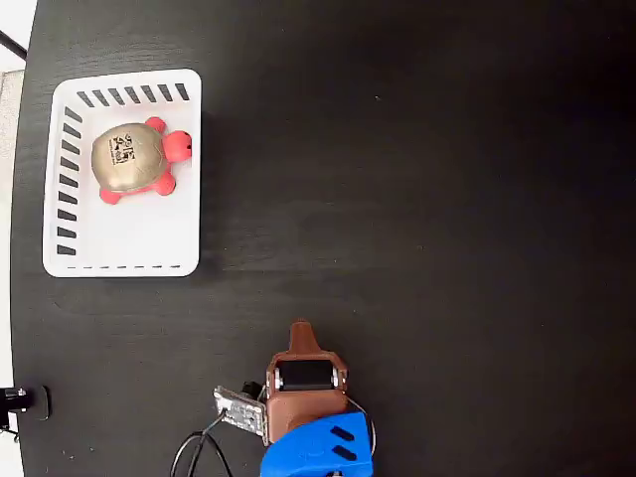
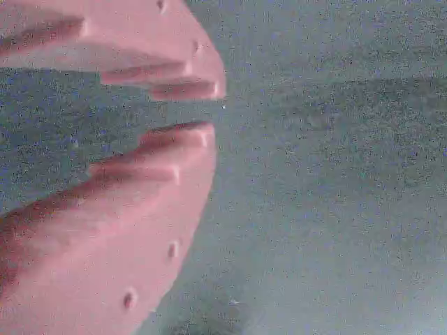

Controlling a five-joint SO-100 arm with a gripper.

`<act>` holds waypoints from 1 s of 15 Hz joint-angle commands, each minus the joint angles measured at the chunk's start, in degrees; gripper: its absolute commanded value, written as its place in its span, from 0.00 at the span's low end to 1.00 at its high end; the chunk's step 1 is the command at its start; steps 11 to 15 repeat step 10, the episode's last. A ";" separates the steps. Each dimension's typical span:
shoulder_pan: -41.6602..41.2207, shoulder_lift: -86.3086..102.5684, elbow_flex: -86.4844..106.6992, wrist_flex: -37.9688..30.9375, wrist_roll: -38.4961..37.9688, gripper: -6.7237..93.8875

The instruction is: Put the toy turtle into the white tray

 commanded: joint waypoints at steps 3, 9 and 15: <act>-1.23 0.44 -0.70 0.44 0.00 0.07; -1.32 0.44 -0.70 0.44 -0.09 0.07; -1.32 0.44 -0.70 0.44 -0.09 0.07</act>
